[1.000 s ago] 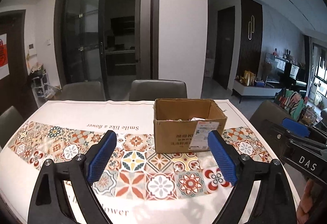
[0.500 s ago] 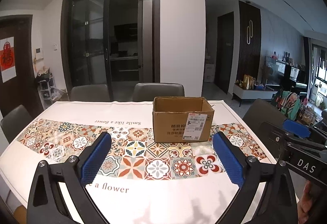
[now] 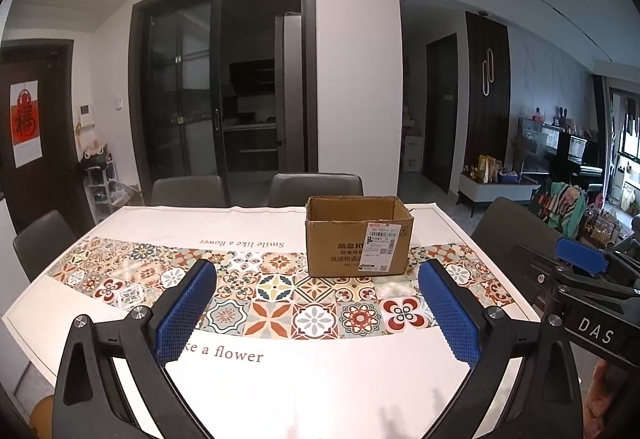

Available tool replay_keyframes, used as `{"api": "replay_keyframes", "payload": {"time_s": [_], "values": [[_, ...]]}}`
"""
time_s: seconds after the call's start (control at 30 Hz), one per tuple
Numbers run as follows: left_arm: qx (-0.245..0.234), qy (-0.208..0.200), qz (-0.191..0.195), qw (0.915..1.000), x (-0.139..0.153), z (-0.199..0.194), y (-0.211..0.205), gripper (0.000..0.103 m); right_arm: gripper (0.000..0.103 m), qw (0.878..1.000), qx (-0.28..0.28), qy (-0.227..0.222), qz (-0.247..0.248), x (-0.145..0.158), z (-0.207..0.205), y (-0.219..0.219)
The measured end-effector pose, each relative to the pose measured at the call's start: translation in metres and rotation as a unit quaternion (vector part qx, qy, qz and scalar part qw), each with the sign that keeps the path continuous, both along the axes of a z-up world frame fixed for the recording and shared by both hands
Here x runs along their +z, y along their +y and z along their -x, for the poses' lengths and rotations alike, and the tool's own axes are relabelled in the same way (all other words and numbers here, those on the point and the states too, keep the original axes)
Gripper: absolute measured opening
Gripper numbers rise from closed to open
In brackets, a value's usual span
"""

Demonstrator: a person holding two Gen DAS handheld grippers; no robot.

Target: Organize soft objects

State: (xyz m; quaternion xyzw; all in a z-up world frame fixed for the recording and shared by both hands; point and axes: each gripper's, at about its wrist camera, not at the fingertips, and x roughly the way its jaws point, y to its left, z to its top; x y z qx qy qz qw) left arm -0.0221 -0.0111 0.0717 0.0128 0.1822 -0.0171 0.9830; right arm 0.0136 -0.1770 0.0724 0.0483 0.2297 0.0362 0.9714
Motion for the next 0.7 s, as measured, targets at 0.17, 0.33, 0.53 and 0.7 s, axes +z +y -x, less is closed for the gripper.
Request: {"api": "replay_keyframes", "payload": {"time_s": [0.17,0.33,0.53,0.7], "values": [[-0.003,-0.002,-0.001,1.0,0.002,0.007,-0.002,0.103,0.074,1.0,0.004,-0.003,-0.003,0.001,0.007,0.002],[-0.004,0.0,0.001,1.0,0.003,0.009,-0.002,0.103,0.074,1.0,0.005,-0.004,-0.001,0.001,0.009,0.002],[-0.006,0.002,0.002,1.0,0.002,0.01,-0.004,0.103,0.074,1.0,0.004,-0.005,0.0,0.002,0.013,0.001],[-0.011,0.003,0.0,0.9999,0.002,0.012,-0.007,0.103,0.074,1.0,0.002,-0.006,0.0,0.003,0.016,0.001]]}}
